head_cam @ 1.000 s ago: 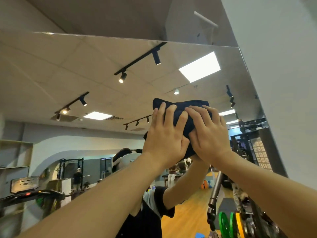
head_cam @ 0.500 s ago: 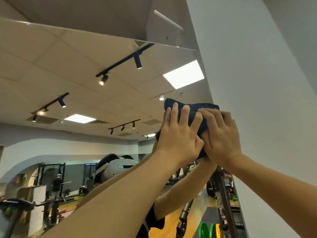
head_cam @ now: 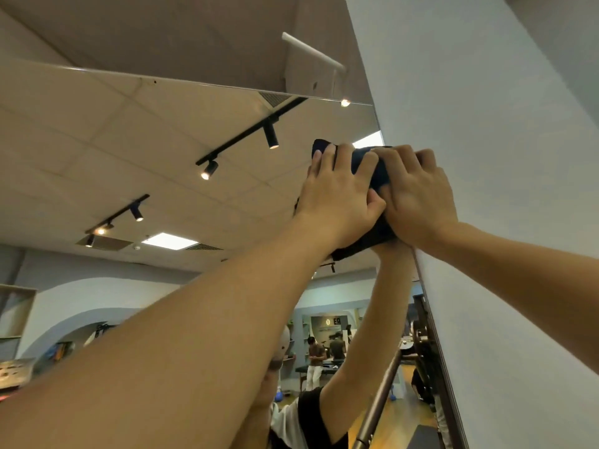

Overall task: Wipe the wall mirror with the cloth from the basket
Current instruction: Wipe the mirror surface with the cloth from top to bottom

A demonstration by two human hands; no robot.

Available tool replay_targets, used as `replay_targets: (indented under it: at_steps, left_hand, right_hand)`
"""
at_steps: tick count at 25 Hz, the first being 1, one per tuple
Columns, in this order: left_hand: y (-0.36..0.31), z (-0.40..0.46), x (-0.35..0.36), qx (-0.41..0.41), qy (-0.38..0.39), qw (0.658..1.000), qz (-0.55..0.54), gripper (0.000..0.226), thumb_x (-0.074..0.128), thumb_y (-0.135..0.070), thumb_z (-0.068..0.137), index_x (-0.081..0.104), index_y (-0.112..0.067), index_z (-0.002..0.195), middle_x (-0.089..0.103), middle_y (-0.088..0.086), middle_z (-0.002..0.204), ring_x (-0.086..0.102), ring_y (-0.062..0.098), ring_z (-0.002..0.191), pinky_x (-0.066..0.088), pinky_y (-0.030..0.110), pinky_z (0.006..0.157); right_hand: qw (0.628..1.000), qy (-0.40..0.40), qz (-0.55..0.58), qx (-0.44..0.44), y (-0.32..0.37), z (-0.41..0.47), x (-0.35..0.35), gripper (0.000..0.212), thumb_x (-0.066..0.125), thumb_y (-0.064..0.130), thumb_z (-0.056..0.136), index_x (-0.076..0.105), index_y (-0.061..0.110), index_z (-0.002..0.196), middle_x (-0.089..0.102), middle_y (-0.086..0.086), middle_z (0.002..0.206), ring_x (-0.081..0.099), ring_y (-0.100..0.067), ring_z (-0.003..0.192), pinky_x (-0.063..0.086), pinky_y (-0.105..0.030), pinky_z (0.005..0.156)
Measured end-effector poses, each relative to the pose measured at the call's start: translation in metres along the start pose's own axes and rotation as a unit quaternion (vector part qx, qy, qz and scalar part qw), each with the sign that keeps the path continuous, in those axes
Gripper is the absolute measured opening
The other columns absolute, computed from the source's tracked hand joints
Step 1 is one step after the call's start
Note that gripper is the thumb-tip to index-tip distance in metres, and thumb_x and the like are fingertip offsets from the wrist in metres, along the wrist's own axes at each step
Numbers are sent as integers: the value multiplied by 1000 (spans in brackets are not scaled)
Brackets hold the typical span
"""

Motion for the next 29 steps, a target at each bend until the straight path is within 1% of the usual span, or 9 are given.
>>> replay_targets:
  at_steps: [4,7,10,12,15,19,23,26,29]
  left_hand:
    - [34,14,-21,4,2,999,45,54,41,-34,99,36,-16,149,38,17,147,37,36,141,17,53,125]
    - [65,2,-40,-11,4,999,52,52,41,-31,100,36,-14,148,38,18,147,38,37,139,31,54,120]
    - [102,-19,-65,-19,7,998,54,50,42,-28,100,37,-12,148,37,18,147,39,36,136,37,52,114]
    - [133,-36,-86,-22,12,997,78,51,42,-27,100,36,-11,148,37,18,147,41,35,132,39,47,108]
    - [181,-67,-115,-30,15,993,110,50,43,-27,100,38,-10,147,39,18,144,44,36,126,41,45,99]
    - [237,-108,-152,-34,38,990,135,50,44,-24,98,40,-7,145,43,21,140,46,38,121,36,49,108]
    - [290,-153,-188,-29,81,983,163,51,43,-26,97,40,-8,145,43,19,143,46,37,124,35,52,113]
    - [321,-189,-212,-33,100,978,181,53,42,-27,97,39,-8,145,40,19,147,46,37,127,34,52,114]
    - [342,-238,-229,-24,105,983,151,55,38,-30,93,44,-7,142,42,20,145,49,38,126,43,52,108]
  right_hand:
    - [999,3,3,38,29,32,7,52,36,32,93,46,25,143,54,-6,138,45,-37,123,42,-53,93]
    - [999,11,16,47,69,45,13,52,35,34,94,43,28,145,51,-3,143,43,-35,130,38,-55,100]
    - [998,7,24,51,119,55,22,49,40,34,96,42,30,146,49,-1,144,41,-33,132,37,-54,101]
    - [998,5,22,52,161,62,27,48,42,32,97,43,30,145,49,-1,144,40,-34,133,37,-54,100]
    - [998,7,35,42,223,70,32,49,39,35,96,44,29,144,49,-3,145,38,-36,137,36,-58,102]
    - [999,4,40,34,301,75,42,47,41,34,97,46,28,143,51,-4,142,39,-37,136,37,-60,102]
    - [998,23,48,45,380,72,44,46,47,32,97,47,24,142,52,-7,141,40,-40,134,38,-62,100]
    - [997,47,51,41,432,62,44,47,49,33,96,46,24,142,50,-8,142,39,-41,134,39,-62,98]
    - [995,67,54,44,480,43,39,45,49,34,94,49,22,137,51,-8,139,40,-41,132,40,-60,95]
Point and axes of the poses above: each hand's wrist, its own z-axis towards the middle knuckle, its own x-axis out of the palm, y = z × x, the point moved 1 cm from there along z, towards the middle knuckle
